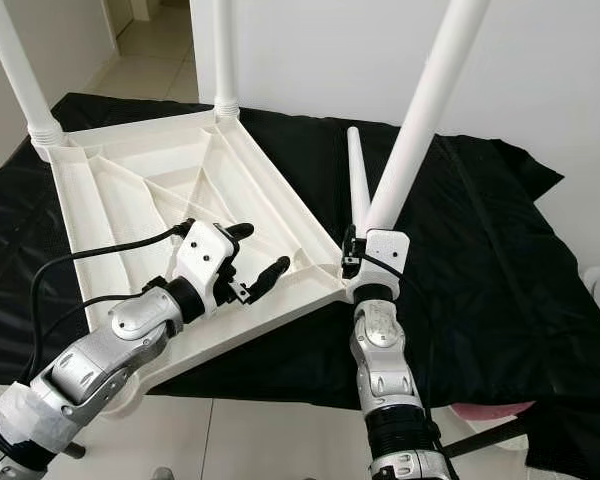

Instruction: Building children table

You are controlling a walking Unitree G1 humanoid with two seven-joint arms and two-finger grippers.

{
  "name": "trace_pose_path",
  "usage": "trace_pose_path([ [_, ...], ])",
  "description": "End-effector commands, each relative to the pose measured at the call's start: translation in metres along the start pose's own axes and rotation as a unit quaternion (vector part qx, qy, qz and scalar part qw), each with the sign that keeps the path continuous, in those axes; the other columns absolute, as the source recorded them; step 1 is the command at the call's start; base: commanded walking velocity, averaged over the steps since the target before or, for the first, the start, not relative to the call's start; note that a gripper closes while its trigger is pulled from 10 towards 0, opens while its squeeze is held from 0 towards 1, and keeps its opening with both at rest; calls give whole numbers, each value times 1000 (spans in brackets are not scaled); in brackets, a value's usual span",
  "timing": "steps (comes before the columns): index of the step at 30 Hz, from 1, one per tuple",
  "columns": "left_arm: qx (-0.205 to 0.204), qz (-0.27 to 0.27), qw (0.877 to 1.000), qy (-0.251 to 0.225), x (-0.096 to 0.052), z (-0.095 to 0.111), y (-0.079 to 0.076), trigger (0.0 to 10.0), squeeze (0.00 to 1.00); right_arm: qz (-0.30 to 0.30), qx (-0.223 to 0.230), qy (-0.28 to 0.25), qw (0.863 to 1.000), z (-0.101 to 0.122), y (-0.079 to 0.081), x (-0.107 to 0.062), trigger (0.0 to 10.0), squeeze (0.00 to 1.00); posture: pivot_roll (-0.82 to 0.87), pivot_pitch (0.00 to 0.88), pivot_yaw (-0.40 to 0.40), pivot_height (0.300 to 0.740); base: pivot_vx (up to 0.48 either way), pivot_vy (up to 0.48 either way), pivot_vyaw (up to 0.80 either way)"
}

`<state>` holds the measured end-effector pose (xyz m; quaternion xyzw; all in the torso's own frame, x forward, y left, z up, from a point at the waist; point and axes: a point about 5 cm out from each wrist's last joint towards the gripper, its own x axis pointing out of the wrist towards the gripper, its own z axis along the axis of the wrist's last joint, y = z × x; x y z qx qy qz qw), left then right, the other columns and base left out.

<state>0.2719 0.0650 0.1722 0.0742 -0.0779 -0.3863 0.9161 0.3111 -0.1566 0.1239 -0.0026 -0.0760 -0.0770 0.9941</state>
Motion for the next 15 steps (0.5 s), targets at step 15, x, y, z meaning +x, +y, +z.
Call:
trace_pose_path([
  [15,9,-138,990,-9,-1,6,-15,10000,0,-187,-32,125,974,-51,-54,-19,10000,0,41,63,-51,740,0,0,0],
])
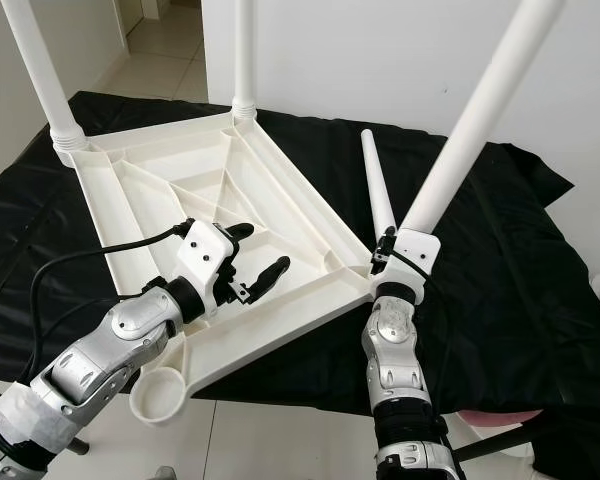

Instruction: Building children table

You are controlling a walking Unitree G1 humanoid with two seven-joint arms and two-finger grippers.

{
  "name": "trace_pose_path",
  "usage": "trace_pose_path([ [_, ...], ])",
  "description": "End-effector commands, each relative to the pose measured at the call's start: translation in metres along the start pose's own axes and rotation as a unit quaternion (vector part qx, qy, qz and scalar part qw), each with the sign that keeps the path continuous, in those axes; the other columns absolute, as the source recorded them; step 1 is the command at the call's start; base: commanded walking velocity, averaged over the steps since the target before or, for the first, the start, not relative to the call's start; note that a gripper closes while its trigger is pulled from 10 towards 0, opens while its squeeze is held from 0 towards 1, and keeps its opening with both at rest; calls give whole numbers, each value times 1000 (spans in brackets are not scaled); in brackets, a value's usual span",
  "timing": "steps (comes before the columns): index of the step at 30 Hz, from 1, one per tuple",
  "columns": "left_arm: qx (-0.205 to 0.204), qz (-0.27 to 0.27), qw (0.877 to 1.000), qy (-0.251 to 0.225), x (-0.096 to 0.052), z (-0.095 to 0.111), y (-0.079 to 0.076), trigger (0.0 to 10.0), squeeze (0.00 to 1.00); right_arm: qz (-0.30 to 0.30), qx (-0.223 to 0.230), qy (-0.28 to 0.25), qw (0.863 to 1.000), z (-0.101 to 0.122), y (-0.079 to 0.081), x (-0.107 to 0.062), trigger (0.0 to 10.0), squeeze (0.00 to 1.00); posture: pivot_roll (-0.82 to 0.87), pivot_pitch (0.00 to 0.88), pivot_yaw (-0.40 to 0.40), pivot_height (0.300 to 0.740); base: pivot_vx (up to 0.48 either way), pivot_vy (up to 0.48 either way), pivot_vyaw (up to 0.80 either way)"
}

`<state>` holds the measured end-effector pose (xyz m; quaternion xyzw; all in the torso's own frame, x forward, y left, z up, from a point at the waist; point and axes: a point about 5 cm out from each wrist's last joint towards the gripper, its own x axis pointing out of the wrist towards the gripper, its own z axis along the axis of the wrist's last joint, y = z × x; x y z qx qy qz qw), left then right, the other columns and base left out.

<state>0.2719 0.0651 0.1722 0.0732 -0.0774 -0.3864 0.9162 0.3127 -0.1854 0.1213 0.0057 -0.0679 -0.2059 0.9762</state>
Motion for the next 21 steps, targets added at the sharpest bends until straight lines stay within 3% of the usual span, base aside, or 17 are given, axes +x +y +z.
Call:
trace_pose_path([
  [1,11,-138,990,-9,0,5,-15,10000,0,-62,-42,116,990,-49,-31,-17,10000,0,42,64,-51,740,0,0,0],
  [21,9,-138,990,-10,0,5,-16,10000,0,-95,7,144,985,-47,-24,-7,10000,0,40,61,-56,740,0,0,0],
])
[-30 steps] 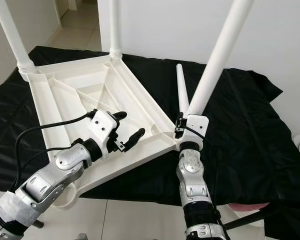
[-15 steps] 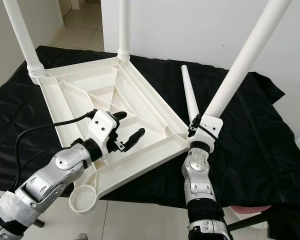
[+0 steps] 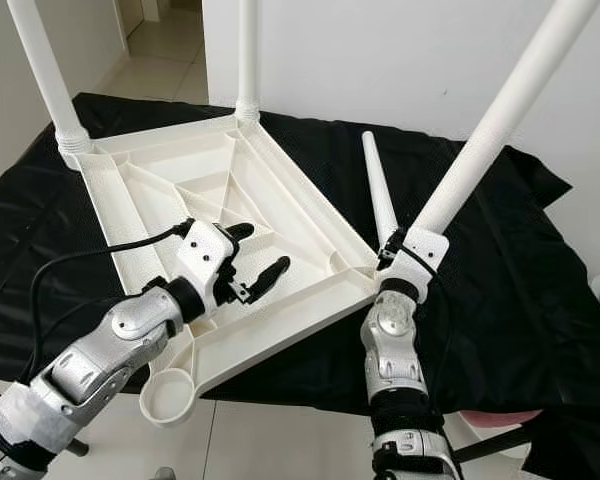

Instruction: Building children table

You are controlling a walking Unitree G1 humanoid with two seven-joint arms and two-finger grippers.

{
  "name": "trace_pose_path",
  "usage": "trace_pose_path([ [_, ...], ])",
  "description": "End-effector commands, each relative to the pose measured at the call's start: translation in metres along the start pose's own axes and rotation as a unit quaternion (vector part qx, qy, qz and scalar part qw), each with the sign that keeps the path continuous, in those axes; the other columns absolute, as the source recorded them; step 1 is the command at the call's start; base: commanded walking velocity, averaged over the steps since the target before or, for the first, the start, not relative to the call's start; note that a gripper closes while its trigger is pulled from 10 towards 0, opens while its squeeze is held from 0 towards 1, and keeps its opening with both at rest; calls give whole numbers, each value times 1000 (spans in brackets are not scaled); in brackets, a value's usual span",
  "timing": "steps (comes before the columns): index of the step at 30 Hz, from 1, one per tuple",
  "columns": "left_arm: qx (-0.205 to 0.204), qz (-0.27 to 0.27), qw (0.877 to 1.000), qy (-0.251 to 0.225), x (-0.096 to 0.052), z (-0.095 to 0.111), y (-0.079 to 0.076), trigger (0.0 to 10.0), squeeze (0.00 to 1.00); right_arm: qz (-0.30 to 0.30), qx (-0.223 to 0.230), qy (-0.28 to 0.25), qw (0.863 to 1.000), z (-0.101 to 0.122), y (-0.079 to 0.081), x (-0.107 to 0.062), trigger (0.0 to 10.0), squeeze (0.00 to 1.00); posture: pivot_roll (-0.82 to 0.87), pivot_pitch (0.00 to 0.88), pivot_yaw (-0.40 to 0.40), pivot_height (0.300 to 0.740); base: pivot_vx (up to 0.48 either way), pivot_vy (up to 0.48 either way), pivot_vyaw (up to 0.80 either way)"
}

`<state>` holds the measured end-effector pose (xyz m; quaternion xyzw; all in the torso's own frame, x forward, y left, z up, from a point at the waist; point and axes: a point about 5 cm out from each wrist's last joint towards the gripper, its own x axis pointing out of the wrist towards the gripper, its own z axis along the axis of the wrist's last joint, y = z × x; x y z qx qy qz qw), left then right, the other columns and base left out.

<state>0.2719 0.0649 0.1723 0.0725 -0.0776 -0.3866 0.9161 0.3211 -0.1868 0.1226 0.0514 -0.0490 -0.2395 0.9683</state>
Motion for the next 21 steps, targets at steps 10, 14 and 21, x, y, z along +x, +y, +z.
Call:
trace_pose_path([
  [10,9,-138,990,-11,1,5,-17,10000,0,-23,-56,81,995,-40,-24,-11,10000,0,39,55,-62,740,0,0,0],
  [14,10,-138,990,-11,1,5,-17,10000,0,42,-50,35,997,-26,-10,-14,10000,0,38,51,-60,740,0,0,0],
  [21,10,-143,990,-11,2,4,-18,10000,0,105,-57,-57,991,14,7,-12,10000,0,33,42,-60,740,0,0,0],
])
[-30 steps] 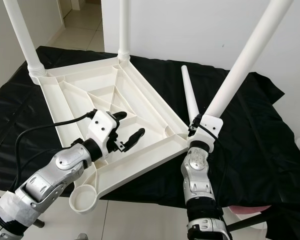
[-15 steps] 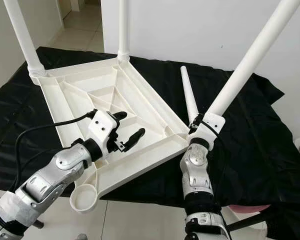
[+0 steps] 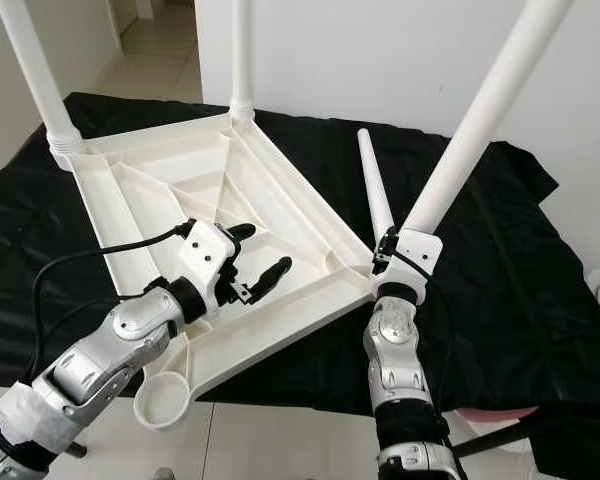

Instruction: Building children table

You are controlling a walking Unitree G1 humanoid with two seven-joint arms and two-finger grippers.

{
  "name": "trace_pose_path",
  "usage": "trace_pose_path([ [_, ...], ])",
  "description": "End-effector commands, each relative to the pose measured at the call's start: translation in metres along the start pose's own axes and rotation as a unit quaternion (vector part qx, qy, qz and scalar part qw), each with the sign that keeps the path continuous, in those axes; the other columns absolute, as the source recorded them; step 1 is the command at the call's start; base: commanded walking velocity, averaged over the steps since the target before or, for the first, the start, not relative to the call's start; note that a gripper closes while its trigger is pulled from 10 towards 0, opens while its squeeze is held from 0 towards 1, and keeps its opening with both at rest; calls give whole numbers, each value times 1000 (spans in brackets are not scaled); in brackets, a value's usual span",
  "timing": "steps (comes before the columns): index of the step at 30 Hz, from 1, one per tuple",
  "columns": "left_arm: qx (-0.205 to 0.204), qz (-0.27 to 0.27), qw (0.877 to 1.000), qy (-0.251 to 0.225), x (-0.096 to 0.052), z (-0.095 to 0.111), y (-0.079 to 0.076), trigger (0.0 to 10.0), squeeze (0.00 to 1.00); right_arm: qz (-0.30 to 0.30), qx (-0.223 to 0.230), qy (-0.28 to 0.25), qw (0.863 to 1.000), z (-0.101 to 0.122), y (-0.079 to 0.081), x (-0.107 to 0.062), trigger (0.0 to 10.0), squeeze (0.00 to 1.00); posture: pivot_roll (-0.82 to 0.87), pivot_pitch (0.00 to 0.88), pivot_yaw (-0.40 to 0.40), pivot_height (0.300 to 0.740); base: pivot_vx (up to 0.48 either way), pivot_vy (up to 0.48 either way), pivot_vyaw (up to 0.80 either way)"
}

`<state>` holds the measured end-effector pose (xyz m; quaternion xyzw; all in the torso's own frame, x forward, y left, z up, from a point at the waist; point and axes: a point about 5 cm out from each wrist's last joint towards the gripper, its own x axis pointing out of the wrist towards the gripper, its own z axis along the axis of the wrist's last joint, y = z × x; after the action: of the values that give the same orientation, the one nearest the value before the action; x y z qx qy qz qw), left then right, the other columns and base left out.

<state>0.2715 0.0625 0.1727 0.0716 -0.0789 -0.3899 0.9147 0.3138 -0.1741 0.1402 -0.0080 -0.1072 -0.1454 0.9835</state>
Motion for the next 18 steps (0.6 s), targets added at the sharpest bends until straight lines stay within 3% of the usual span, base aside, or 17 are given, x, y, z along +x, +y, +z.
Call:
trace_pose_path([
  [1,11,-141,990,-9,1,4,-16,10000,0,13,-17,-4,1000,4,-1,0,10000,0,31,39,-59,740,0,0,0],
  [8,9,-151,988,-11,4,4,-17,10000,0,64,-5,-36,997,26,11,7,10000,0,32,31,-63,740,0,0,0],
  [9,4,-154,988,-11,5,5,-16,10000,847,83,1,-38,996,30,14,9,10000,0,33,33,-65,740,0,0,0],
  [10,-12,-158,987,-14,6,7,-14,10000,1000,104,6,-37,994,34,18,11,10000,0,34,33,-64,740,0,0,0],
  [15,-18,-162,986,-19,7,12,-10,10000,1000,138,8,-32,990,39,21,15,10000,0,36,34,-66,740,0,0,0],
  [18,-9,-150,988,-35,16,27,0,10000,1000,216,-28,-11,976,40,27,22,10000,0,43,26,-74,740,0,0,0],
])
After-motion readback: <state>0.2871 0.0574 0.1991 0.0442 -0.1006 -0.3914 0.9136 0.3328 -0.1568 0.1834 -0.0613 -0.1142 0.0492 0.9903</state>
